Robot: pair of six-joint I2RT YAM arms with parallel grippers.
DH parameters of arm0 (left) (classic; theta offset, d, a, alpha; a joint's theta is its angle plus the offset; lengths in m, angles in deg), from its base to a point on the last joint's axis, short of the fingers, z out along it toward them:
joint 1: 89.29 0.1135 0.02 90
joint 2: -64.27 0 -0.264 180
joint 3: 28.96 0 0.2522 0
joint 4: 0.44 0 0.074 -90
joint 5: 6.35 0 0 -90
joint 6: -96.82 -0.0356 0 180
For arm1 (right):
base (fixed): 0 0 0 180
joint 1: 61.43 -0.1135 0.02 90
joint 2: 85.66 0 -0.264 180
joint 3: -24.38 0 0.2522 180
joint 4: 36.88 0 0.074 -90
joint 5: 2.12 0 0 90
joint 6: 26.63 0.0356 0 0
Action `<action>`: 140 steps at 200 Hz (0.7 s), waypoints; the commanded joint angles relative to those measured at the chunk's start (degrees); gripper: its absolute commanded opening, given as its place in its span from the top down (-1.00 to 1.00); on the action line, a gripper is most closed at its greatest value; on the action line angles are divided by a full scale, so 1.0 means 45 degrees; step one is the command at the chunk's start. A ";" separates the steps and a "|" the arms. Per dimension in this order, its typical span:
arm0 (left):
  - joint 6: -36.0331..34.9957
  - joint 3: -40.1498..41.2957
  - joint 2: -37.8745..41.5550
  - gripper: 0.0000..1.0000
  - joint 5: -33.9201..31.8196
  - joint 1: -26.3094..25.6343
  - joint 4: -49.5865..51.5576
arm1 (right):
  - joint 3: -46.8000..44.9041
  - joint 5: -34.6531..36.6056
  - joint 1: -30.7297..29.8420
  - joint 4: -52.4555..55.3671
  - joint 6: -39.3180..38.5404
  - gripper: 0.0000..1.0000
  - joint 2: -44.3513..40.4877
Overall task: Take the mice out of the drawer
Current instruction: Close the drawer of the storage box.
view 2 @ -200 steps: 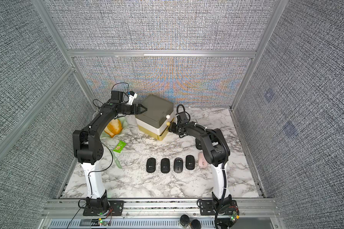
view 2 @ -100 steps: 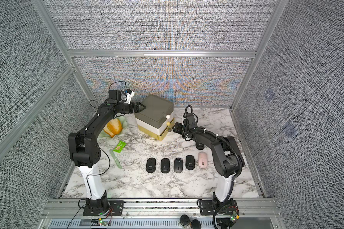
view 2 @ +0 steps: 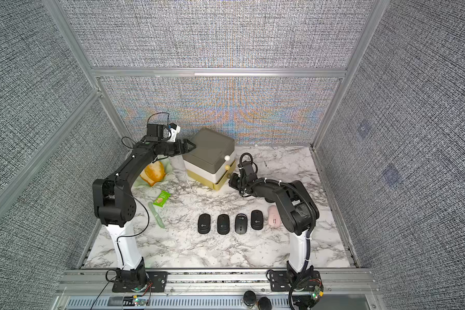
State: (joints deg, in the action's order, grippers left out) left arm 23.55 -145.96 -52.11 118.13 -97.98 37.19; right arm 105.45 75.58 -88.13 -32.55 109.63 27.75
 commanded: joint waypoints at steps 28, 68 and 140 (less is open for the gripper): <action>0.0081 0.0025 0.0044 -0.84 0.0035 -0.0003 -0.0174 | 0.0587 0.0025 -0.0200 -0.1584 0.1055 0.79 0.0812; 0.0089 0.0264 0.0207 -0.83 -0.0084 -0.0013 -0.0255 | 0.1100 -0.0217 -0.0510 -0.2182 0.1519 0.83 0.1405; 0.0010 0.0345 0.1403 -0.85 -0.1997 0.0094 0.0304 | -0.0587 0.0847 -0.0388 -0.1299 0.0559 0.85 -0.0958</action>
State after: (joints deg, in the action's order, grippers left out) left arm 24.08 -144.04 -49.99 115.14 -97.91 37.30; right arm 105.34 75.10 -90.27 -41.79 115.78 29.59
